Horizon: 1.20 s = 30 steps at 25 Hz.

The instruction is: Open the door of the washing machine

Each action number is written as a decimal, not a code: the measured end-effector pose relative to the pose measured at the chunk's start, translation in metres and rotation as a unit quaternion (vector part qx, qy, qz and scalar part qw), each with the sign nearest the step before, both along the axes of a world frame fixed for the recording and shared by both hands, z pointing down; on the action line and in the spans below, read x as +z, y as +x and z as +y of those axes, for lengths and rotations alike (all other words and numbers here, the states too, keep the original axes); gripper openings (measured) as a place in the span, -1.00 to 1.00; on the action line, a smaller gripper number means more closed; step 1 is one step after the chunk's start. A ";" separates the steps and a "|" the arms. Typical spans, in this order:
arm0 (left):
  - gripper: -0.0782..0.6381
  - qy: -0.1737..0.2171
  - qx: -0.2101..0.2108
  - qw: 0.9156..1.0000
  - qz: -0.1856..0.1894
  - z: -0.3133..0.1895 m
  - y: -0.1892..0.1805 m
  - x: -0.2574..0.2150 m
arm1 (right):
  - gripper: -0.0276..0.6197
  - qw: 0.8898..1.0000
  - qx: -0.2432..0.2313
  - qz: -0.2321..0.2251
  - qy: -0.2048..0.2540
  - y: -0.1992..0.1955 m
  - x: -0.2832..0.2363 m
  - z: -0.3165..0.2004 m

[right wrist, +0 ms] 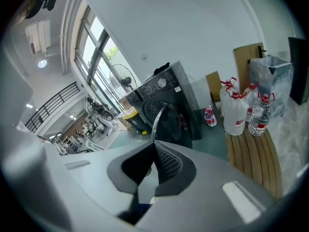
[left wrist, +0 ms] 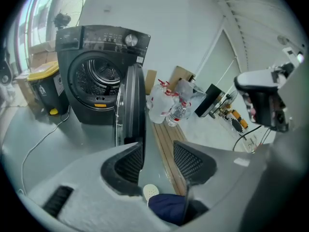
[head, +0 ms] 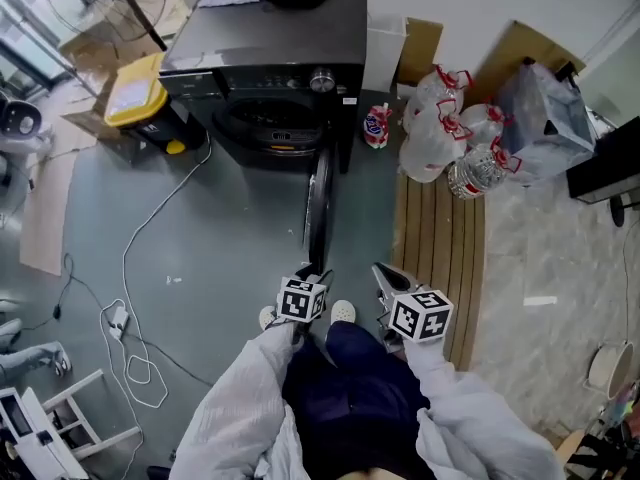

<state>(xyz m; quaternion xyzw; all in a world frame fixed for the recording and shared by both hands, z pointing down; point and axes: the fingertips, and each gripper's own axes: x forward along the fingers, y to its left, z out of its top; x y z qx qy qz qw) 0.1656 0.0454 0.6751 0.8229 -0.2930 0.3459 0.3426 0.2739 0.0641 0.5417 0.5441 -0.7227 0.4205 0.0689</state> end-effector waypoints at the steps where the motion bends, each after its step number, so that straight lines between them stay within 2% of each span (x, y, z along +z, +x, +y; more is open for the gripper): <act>1: -0.22 0.006 -0.008 1.000 0.015 -0.001 -0.003 -0.017 | -0.89 1.000 0.000 -0.001 0.005 0.002 -0.008 -0.003; 4: -0.28 0.036 -0.035 0.997 0.064 -0.006 -0.012 -0.077 | -0.89 1.000 -0.002 0.002 0.030 0.008 -0.036 -0.010; 7: -0.44 0.082 -0.057 0.989 0.105 -0.016 -0.024 -0.141 | -0.89 0.998 -0.010 0.004 0.066 0.011 -0.067 -0.017; 11: -0.76 0.154 -0.069 0.975 0.145 -0.024 -0.039 -0.217 | -0.89 0.992 -0.033 0.024 0.115 0.007 -0.105 -0.020; 14: -0.78 0.198 -0.081 0.963 0.165 -0.025 -0.048 -0.258 | -0.89 0.986 -0.045 0.043 0.155 0.005 -0.132 -0.017; 18: -0.78 0.243 -0.091 0.950 0.172 -0.017 -0.055 -0.285 | -0.89 0.979 -0.042 0.055 0.191 0.005 -0.156 -0.007; 23: -0.78 0.291 -0.100 0.937 0.164 -0.004 -0.061 -0.298 | -0.89 0.976 -0.035 0.055 0.209 0.003 -0.166 0.006; 26: -0.78 0.294 -0.107 0.935 0.166 0.002 -0.069 -0.299 | -0.89 0.976 -0.036 0.056 0.208 0.000 -0.164 0.014; 30: -0.78 0.291 -0.119 0.936 0.159 0.009 -0.079 -0.293 | -0.89 0.976 -0.036 0.056 0.205 -0.005 -0.161 0.020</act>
